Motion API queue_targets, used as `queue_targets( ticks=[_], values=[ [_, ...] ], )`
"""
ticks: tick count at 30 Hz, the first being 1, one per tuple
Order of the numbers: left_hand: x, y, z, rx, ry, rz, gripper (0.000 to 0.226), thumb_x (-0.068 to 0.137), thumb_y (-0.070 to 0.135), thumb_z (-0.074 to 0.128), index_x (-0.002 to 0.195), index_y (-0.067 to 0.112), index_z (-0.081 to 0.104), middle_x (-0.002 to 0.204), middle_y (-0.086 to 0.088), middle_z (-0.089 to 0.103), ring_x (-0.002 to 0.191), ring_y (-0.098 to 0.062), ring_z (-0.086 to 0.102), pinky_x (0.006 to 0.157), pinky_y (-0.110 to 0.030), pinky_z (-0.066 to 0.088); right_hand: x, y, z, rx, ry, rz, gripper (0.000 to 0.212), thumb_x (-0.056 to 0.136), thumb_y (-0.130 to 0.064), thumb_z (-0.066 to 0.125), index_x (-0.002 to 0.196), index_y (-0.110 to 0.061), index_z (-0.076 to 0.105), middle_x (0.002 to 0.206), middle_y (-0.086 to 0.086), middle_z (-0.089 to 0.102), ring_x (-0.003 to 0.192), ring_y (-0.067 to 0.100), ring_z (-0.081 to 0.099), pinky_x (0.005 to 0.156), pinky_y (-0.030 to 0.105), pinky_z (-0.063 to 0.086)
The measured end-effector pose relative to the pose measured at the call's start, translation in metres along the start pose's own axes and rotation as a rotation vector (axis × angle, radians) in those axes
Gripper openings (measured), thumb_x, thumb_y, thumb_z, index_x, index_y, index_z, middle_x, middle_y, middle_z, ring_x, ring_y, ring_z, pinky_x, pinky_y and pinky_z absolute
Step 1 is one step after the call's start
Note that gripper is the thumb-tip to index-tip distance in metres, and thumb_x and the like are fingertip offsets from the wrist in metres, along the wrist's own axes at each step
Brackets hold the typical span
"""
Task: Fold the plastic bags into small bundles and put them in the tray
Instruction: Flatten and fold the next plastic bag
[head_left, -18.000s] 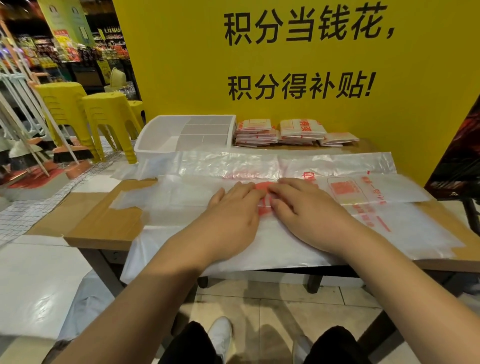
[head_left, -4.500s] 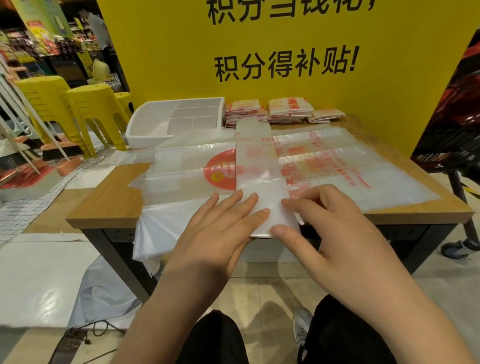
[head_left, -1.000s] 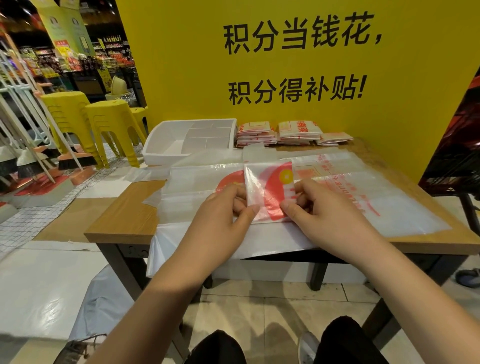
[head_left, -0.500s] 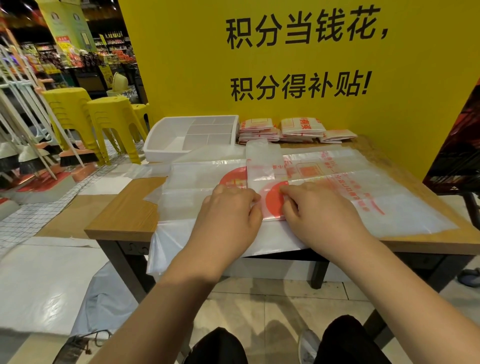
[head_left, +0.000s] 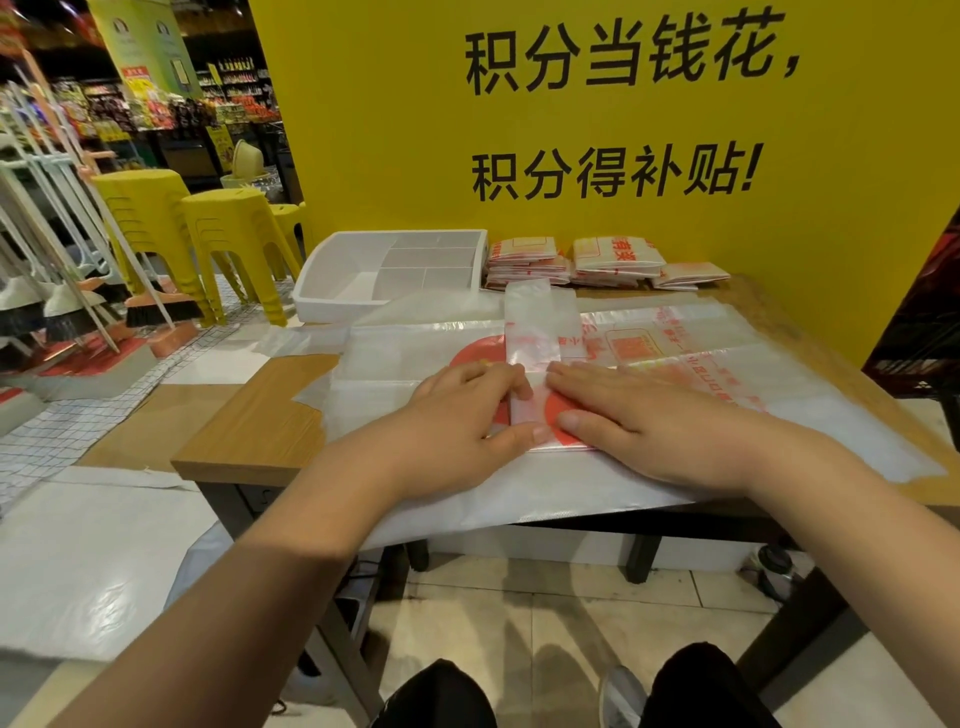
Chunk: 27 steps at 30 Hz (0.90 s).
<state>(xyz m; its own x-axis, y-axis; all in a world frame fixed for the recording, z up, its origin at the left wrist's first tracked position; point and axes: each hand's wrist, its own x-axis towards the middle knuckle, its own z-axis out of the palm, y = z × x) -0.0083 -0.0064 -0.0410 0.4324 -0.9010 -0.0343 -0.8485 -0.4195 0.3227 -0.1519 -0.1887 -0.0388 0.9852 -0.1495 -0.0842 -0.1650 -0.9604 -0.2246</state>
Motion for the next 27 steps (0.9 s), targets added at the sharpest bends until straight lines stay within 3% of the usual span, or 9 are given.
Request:
queue_targets(
  ticks=[3, 8, 12, 15, 18, 20, 22, 25, 27],
  values=[
    [-0.005, -0.002, -0.002, -0.007, -0.036, -0.026, 0.063, 0.094, 0.065, 0.044, 0.150, 0.041, 0.026, 0.160, 0.008, 0.021, 0.149, -0.014, 0.012, 0.120, -0.033, 0.014, -0.006, 0.010, -0.006, 0.034, -0.051, 0.024, 0.081, 0.088, -0.076, 0.024, 0.158, -0.040, 0.009, 0.164, -0.023, 0.003, 0.150, -0.003, 0.003, 0.124, 0.026, 0.004],
    [-0.002, -0.002, -0.007, 0.005, -0.078, -0.046, 0.069, 0.091, 0.070, 0.044, 0.151, 0.044, 0.022, 0.161, 0.003, 0.019, 0.150, -0.019, 0.013, 0.121, -0.038, 0.019, 0.000, 0.014, -0.008, 0.019, -0.091, 0.031, 0.089, 0.080, -0.082, 0.023, 0.158, -0.042, 0.007, 0.164, -0.024, 0.001, 0.150, -0.002, -0.004, 0.125, 0.032, 0.001],
    [-0.007, 0.000, -0.009, 0.006, -0.084, -0.014, 0.072, 0.091, 0.069, 0.047, 0.152, 0.043, 0.020, 0.160, 0.007, 0.019, 0.149, -0.016, 0.011, 0.120, -0.036, 0.018, -0.005, 0.014, -0.005, 0.052, -0.047, 0.035, 0.077, 0.089, -0.075, 0.028, 0.158, -0.043, 0.010, 0.163, -0.025, 0.003, 0.150, -0.002, -0.005, 0.123, 0.029, -0.001],
    [-0.008, 0.001, -0.010, 0.049, -0.015, 0.058, 0.072, 0.090, 0.066, 0.052, 0.152, 0.036, 0.030, 0.155, 0.006, 0.031, 0.146, -0.015, 0.018, 0.120, -0.033, 0.018, -0.008, 0.010, -0.003, 0.057, 0.044, 0.005, 0.073, 0.093, -0.070, 0.031, 0.158, -0.039, 0.018, 0.164, -0.021, 0.010, 0.150, -0.002, -0.001, 0.122, 0.026, 0.001],
    [-0.005, -0.002, -0.010, 0.089, 0.065, 0.143, 0.066, 0.090, 0.067, 0.051, 0.146, 0.033, 0.041, 0.146, 0.010, 0.045, 0.137, -0.011, 0.034, 0.115, -0.031, 0.027, -0.012, 0.008, -0.008, 0.084, 0.063, -0.019, 0.080, 0.088, -0.075, 0.033, 0.157, -0.037, 0.021, 0.164, -0.017, 0.016, 0.150, 0.000, 0.008, 0.123, 0.027, 0.009],
    [-0.003, -0.002, -0.011, 0.058, 0.082, 0.144, 0.062, 0.090, 0.069, 0.046, 0.143, 0.036, 0.044, 0.133, 0.013, 0.053, 0.122, -0.009, 0.046, 0.101, -0.029, 0.040, -0.015, 0.006, -0.012, 0.097, 0.050, -0.040, 0.087, 0.083, -0.078, 0.044, 0.157, -0.037, 0.021, 0.163, -0.016, 0.022, 0.147, 0.002, 0.019, 0.120, 0.026, 0.018],
    [-0.002, -0.001, -0.011, 0.026, 0.093, 0.132, 0.062, 0.088, 0.074, 0.036, 0.140, 0.040, 0.045, 0.116, 0.017, 0.055, 0.108, -0.008, 0.051, 0.087, -0.028, 0.042, -0.016, 0.005, -0.013, 0.082, 0.068, -0.040, 0.090, 0.080, -0.079, 0.052, 0.155, -0.039, 0.023, 0.160, -0.017, 0.028, 0.144, 0.004, 0.028, 0.115, 0.025, 0.026],
    [-0.002, 0.002, -0.012, -0.044, 0.137, 0.126, 0.059, 0.088, 0.078, 0.029, 0.131, 0.046, 0.049, 0.104, 0.023, 0.057, 0.098, -0.002, 0.054, 0.078, -0.027, 0.042, -0.011, 0.002, -0.011, 0.087, 0.206, -0.015, 0.070, 0.088, -0.068, 0.053, 0.149, -0.037, 0.039, 0.150, -0.016, 0.045, 0.134, 0.009, 0.044, 0.105, 0.026, 0.036],
    [-0.007, 0.006, -0.015, -0.104, 0.144, 0.134, 0.062, 0.086, 0.081, 0.031, 0.130, 0.044, 0.052, 0.105, 0.023, 0.060, 0.097, 0.001, 0.055, 0.079, -0.026, 0.045, -0.008, 0.002, -0.008, 0.061, 0.324, -0.029, 0.049, 0.095, -0.057, 0.051, 0.139, -0.037, 0.051, 0.137, -0.013, 0.059, 0.124, 0.014, 0.053, 0.100, 0.035, 0.043]
  ],
)
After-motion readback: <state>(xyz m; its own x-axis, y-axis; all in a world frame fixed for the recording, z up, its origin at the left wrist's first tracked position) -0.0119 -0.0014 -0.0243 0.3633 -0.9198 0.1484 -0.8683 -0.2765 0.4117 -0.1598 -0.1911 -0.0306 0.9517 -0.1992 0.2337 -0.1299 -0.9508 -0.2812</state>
